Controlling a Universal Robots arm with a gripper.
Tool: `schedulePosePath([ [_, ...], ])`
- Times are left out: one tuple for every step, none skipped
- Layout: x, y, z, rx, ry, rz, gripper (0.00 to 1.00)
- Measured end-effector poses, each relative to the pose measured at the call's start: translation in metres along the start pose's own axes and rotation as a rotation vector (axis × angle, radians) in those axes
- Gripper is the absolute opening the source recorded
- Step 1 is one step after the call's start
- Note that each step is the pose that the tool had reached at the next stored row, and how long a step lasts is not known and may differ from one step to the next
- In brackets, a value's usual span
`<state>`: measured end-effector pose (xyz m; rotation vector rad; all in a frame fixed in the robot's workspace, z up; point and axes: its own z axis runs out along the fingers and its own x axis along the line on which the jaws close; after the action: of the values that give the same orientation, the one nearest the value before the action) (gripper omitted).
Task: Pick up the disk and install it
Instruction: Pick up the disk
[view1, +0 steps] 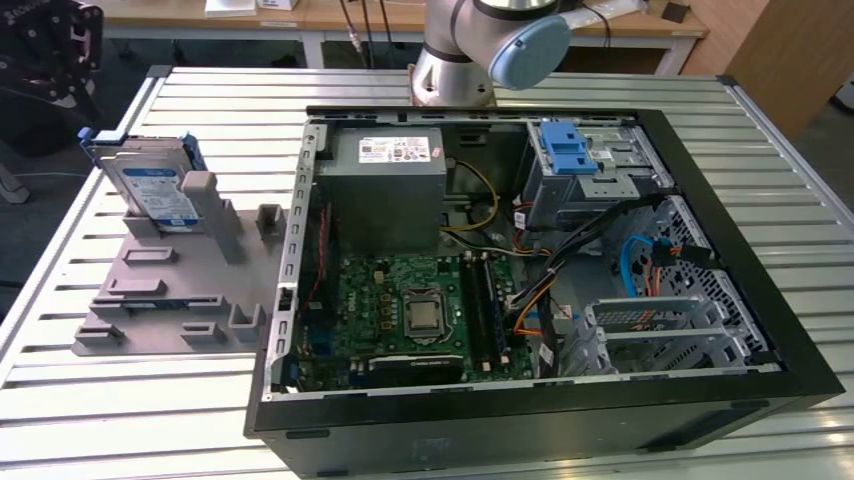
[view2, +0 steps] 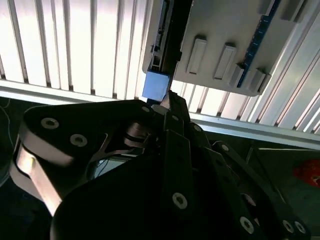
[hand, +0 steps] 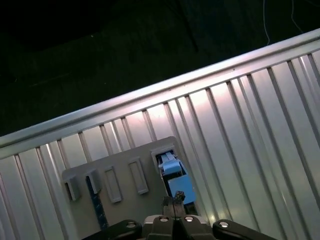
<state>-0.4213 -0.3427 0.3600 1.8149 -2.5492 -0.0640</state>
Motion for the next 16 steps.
schedulePosePath([
  [0.0000,0.0000,0.0006,-0.0002,0.0007,-0.018,0.11],
  [0.0000,0.0000,0.0013,-0.0004,0.0015,-0.038,0.11],
  [0.0000,-0.0001,0.0020,-0.0005,0.0021,-0.056,0.11],
  [0.0000,-0.0001,0.0024,-0.0008,0.0028,-0.074,0.16],
  [0.0000,-0.0001,0.0029,-0.0010,0.0036,-0.091,0.16],
  [0.0000,-0.0001,0.0035,-0.0012,0.0043,-0.109,0.23],
  [0.0001,-0.0002,0.0041,-0.0015,0.0050,-0.127,0.29],
  [0.0001,-0.0002,0.0047,-0.0017,0.0057,-0.145,0.29],
  [0.0001,-0.0002,0.0052,-0.0021,0.0065,-0.165,0.35],
  [0.0001,-0.0002,0.0056,-0.0023,0.0073,-0.183,0.35],
  [0.0001,-0.0003,0.0061,-0.0024,0.0079,-0.201,0.41],
  [0.0001,-0.0003,0.0068,-0.0024,0.0086,-0.218,0.47],
  [0.0001,-0.0003,0.0078,-0.0020,0.0092,-0.233,0.47],
  [0.0001,-0.0002,0.0088,-0.0013,0.0095,-0.241,0.53],
  [0.0002,-0.0002,0.0096,0.0002,0.0094,-0.247,0.53],
  [0.0002,-0.0002,0.0107,0.0026,0.0091,-0.252,0.59],
])
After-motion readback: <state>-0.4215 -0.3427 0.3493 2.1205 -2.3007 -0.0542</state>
